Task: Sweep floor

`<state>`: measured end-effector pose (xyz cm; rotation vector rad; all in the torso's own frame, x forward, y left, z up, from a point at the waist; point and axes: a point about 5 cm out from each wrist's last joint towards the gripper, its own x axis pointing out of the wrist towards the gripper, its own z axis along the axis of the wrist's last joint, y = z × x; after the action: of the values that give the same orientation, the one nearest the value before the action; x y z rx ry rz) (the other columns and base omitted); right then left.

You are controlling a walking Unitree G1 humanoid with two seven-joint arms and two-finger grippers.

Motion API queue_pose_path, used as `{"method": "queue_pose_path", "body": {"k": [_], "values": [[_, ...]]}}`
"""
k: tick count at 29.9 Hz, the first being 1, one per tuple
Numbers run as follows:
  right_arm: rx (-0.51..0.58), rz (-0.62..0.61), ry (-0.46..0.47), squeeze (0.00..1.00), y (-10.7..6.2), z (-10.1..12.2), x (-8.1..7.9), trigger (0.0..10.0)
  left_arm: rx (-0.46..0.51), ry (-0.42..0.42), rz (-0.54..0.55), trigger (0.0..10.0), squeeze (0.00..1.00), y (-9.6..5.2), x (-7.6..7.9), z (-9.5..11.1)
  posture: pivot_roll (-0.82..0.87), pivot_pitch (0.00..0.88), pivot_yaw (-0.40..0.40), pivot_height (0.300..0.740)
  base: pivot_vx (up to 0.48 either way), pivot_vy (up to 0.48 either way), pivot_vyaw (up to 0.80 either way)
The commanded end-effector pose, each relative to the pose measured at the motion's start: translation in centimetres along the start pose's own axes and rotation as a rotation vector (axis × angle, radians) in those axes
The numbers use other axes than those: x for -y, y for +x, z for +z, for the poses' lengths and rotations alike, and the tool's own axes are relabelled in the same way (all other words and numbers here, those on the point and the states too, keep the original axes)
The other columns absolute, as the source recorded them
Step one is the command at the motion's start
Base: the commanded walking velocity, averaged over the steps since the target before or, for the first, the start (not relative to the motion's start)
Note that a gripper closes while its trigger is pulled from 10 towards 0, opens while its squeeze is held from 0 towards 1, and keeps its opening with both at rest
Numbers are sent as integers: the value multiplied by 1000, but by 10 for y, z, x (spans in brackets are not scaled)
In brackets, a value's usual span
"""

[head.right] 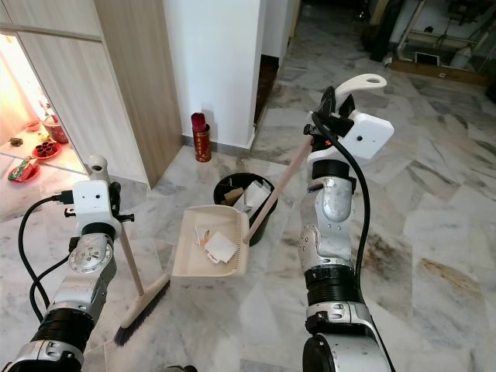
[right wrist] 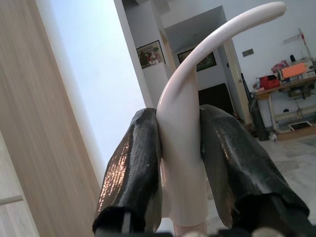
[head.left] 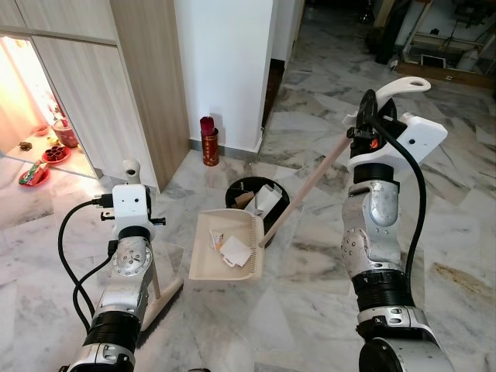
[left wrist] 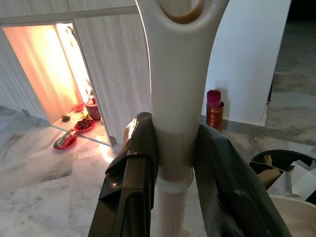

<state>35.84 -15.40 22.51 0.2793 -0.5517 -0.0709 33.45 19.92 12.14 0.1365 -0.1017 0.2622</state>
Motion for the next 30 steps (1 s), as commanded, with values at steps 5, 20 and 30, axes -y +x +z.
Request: {"method": "queue_pose_path", "body": {"k": [5,20,30], "values": [[80,15,-1,0,10,19,-3,10000,35,-11,-6,10000,0,4,2,9,151,0,-54,740,0,0,0],[79,19,-2,0,11,20,-3,10000,41,-9,-7,10000,0,4,2,10,152,0,-56,740,138,0,0],[79,20,0,0,11,20,-4,10000,44,-7,-6,10000,0,4,2,10,152,0,-56,740,336,0,0]]}}
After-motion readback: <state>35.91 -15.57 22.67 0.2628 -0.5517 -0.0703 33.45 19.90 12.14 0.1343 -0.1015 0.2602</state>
